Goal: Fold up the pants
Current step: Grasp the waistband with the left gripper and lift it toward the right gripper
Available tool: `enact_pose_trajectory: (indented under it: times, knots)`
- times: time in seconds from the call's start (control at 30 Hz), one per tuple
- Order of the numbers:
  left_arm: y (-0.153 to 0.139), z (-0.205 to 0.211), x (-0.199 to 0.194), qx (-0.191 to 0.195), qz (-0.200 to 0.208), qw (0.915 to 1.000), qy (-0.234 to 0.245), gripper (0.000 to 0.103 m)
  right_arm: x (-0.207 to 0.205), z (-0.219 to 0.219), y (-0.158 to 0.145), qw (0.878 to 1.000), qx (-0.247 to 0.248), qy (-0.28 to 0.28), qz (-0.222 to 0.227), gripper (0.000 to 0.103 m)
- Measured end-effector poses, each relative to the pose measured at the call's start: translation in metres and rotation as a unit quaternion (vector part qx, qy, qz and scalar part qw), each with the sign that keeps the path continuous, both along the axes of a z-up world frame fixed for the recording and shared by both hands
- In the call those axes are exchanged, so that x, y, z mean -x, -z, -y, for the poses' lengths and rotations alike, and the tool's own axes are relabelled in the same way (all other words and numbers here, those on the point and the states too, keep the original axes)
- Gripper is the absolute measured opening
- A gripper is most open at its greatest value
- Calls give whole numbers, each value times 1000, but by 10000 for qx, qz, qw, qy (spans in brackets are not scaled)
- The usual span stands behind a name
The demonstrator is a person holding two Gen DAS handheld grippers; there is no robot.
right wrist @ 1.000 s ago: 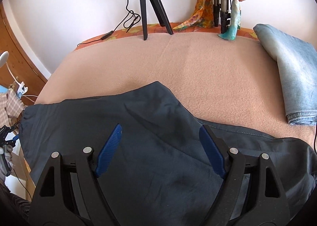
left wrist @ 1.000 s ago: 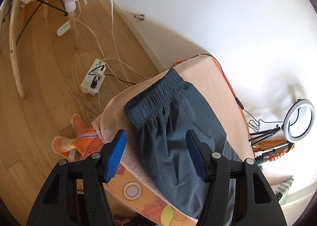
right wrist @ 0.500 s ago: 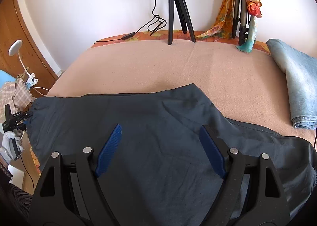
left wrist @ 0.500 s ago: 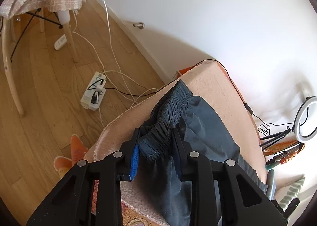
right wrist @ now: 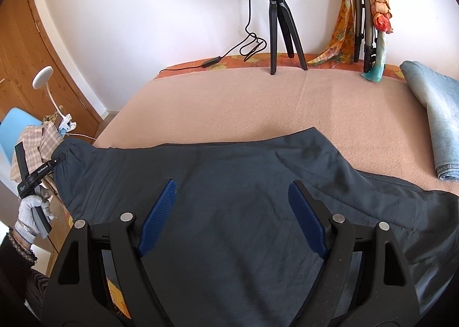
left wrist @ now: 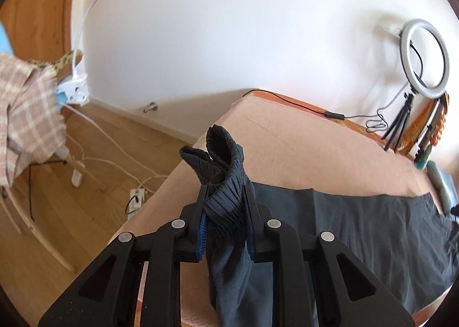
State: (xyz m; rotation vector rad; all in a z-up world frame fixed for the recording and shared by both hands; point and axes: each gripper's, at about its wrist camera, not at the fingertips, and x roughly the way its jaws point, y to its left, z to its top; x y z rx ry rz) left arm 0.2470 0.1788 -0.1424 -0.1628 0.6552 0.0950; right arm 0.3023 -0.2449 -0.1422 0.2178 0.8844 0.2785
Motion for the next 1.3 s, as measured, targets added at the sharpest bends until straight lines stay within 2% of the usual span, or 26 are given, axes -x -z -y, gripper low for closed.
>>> enact_pose_trajectory:
  times: [0.13, 0.3, 0.4, 0.5, 0.67, 0.73, 0.87, 0.93, 1.0, 1.1, 1.2, 1.27, 1.3]
  knots:
    - [4, 53, -1, -391, -10, 9968, 693, 19, 2, -9, 2, 9989, -410, -156, -173, 83]
    - [16, 119, 5, -928, -52, 9842, 1507, 19, 0, -37, 16, 9903, -1154, -464, -622, 83]
    - [25, 157, 15, -1131, -85, 9737, 1975, 19, -1, -56, 28, 9795, -1659, -640, -945, 83]
    - [33, 192, 26, -1358, -123, 9610, 2407, 19, -3, -70, 44, 9637, -2227, -698, -1296, 83]
    - [47, 238, 44, -1773, -166, 9359, 3039, 22, -5, -81, 66, 9483, -2644, -650, -1629, 83]
    - [50, 243, 50, -1659, -219, 9312, 3238, 28, -6, -83, 75, 9440, -2738, -630, -1728, 83]
    - [39, 227, 53, -1047, -369, 9362, 3335, 31, -8, -87, 94, 9300, -3024, -587, -2006, 83]
    - [34, 219, 54, -892, -419, 9358, 3386, 31, -7, -91, 101, 9293, -3008, -564, -2070, 83]
    - [27, 206, 56, -664, -300, 9358, 3450, 31, -7, -100, 101, 9300, -2972, -612, -2076, 83]
    - [24, 194, 54, -603, -256, 9371, 3428, 32, -8, -107, 97, 9285, -3034, -644, -2040, 83]
    - [36, 194, 42, -231, -566, 9335, 3534, 33, -10, -113, 93, 9278, -3082, -662, -1994, 83]
    - [43, 200, 36, -231, -605, 9294, 3635, 33, -12, -118, 93, 9296, -3042, -607, -1992, 83]
    - [45, 204, 34, -157, -636, 9247, 3751, 33, -12, -119, 95, 9287, -3063, -571, -2011, 83]
